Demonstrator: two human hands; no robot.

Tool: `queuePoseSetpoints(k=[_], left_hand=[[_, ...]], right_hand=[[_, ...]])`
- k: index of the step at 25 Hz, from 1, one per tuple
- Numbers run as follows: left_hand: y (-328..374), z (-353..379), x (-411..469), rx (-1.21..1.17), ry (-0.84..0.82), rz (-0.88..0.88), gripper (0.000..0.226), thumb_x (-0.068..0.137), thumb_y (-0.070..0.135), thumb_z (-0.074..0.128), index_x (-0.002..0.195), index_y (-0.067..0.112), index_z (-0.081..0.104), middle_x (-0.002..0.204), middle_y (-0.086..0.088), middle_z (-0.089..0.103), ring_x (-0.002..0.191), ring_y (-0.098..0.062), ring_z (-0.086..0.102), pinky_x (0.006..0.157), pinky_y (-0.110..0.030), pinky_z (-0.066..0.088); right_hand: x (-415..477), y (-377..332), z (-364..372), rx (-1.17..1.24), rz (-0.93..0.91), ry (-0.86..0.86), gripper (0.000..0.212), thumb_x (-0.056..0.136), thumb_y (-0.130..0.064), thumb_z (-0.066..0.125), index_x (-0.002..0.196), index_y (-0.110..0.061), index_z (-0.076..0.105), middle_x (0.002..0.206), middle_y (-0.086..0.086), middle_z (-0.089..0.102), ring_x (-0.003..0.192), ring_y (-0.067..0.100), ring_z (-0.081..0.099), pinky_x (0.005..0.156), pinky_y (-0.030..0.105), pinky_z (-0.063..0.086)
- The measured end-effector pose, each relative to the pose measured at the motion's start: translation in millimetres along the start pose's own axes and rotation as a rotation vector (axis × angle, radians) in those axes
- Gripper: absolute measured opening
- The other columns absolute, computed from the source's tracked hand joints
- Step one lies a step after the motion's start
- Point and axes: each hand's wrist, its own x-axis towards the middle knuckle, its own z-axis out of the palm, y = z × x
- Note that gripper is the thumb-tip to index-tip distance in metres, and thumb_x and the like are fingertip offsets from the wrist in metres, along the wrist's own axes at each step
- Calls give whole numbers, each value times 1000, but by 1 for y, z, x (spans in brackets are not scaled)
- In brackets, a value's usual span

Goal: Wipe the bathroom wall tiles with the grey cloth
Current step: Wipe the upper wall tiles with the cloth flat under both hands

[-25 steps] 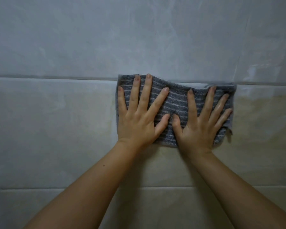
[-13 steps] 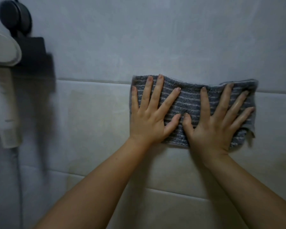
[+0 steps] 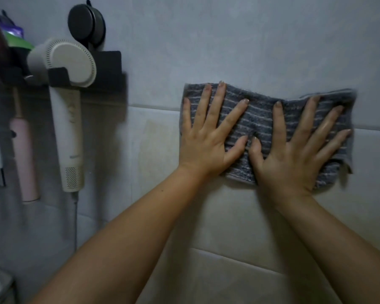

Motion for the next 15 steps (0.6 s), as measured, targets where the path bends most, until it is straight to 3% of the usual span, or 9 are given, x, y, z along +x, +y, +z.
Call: queuePoseSetpoints(k=[3,7,9,12,15], left_hand=[[-16,5,-44,-9,-5,-28,64,89,54,51,147,28,42,158,-17,27,148,-36,20,115,-65,14],[-6,7,-93,-9,-45,70,66,84,53,57,144,29,47,156,-16,29,147,-37,25,115,-65,16],[-19,4,-74,-24,-33,97,64,85,53,57,144,29,48,156,-16,29,146,-37,26,114,-65,17],[-57,-3,-34,-5,-7,4,64,89,54,51,147,27,43,158,-18,28,148,-36,22,115,-65,15],[-96,-6,-35,6,-7,-72,65,90,53,48,149,27,39,160,-17,24,150,-34,17,116,-64,12]], right_hand=[[-34,-17,12,9,-107,-40,62,95,-53,33,152,-28,27,159,23,15,142,53,11,111,71,6],[-88,-3,16,-23,-190,-87,60,95,-53,32,149,-27,31,158,20,14,142,51,9,110,72,9],[-70,-13,14,-22,-138,-58,63,93,-54,39,150,-28,31,159,22,15,142,53,10,110,72,8],[-16,-53,13,5,-47,-24,66,92,-56,40,151,-30,28,159,23,14,142,55,11,111,70,4],[-5,-95,20,29,-104,-23,64,92,-54,40,151,-30,29,160,20,14,143,52,10,112,69,3]])
